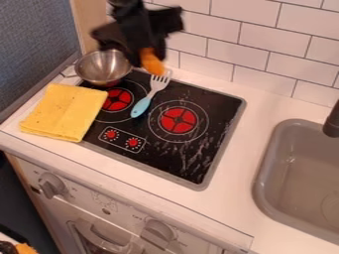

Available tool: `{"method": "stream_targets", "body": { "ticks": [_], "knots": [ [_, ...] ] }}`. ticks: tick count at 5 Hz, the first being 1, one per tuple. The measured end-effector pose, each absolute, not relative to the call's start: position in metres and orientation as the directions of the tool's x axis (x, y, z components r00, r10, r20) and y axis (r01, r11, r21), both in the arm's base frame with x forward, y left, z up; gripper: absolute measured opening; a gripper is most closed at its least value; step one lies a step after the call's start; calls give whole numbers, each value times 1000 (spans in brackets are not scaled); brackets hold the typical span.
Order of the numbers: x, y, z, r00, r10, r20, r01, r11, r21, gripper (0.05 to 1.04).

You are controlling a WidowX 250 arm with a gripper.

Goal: Yellow object had been moved to the side of blue spatula

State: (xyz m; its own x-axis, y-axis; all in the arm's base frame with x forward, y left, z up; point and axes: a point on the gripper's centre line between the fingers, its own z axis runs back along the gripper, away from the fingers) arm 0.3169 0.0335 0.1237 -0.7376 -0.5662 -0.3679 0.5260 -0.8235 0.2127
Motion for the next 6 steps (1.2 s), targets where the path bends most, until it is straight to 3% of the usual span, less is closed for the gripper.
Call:
{"method": "stream_targets", "body": {
  "ticks": [5, 6],
  "knots": [
    [374, 38, 41, -774, -518, -365, 478, -855, 201, 419],
    [378, 35, 30, -784, -514, -348, 480, -858, 185, 523]
  ]
}}
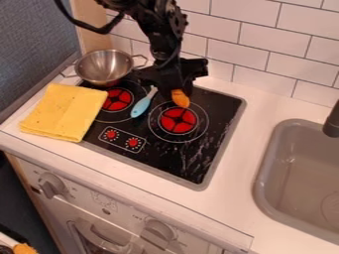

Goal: Yellow object had been moved to the side of blue spatula

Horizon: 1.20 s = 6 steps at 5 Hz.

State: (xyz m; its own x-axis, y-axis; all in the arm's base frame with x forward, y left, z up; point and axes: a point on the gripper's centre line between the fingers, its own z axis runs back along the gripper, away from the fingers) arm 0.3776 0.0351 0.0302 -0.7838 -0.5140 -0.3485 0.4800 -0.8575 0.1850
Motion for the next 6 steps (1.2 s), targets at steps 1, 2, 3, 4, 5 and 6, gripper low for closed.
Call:
{"method": "stream_targets", "body": {
  "ticks": [1, 2, 3, 4, 5, 6],
  "knots": [
    [376, 37, 29, -785, -513, -347, 486, -858, 167, 834],
    [375, 38, 28, -781, -520, -345, 498, -853, 159, 1011],
    [371, 36, 29, -785, -515, -343, 488, -856, 171, 1007],
    [371, 43, 48, -766, -527, -370, 493, -849, 189, 1001],
    [371, 40, 69, -746, -541, -388, 491, -841, 228, 1001],
    [368, 43, 96, -730, -550, -406, 484, -835, 261, 1001]
  ]
}}
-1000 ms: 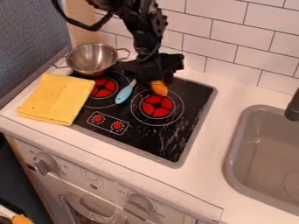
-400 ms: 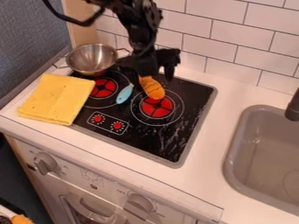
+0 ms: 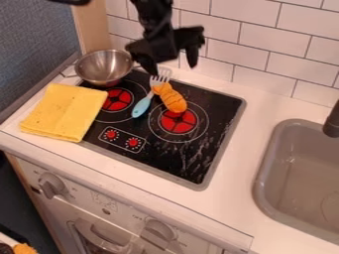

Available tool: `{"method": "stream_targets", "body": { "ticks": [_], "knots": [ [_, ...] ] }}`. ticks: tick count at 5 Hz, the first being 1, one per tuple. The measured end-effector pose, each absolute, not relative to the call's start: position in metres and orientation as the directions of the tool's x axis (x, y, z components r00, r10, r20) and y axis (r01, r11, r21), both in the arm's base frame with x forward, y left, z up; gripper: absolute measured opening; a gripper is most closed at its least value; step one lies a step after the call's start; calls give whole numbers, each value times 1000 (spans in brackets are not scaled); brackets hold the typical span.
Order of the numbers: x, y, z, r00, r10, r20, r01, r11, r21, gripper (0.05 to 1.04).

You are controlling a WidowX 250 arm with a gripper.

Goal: Yellow object had been moved to the side of blue spatula

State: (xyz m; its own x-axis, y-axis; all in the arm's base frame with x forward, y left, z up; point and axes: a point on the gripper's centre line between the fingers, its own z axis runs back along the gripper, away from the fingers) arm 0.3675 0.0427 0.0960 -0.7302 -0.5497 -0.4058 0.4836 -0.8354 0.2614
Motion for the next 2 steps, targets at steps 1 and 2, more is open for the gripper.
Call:
{"method": "stream_targets", "body": {
  "ticks": [1, 2],
  "knots": [
    [363, 49, 135, -683, -558, -472, 474, -829, 295, 1001],
    [362, 49, 136, -683, -558, -472, 474, -830, 295, 1001]
  ]
}}
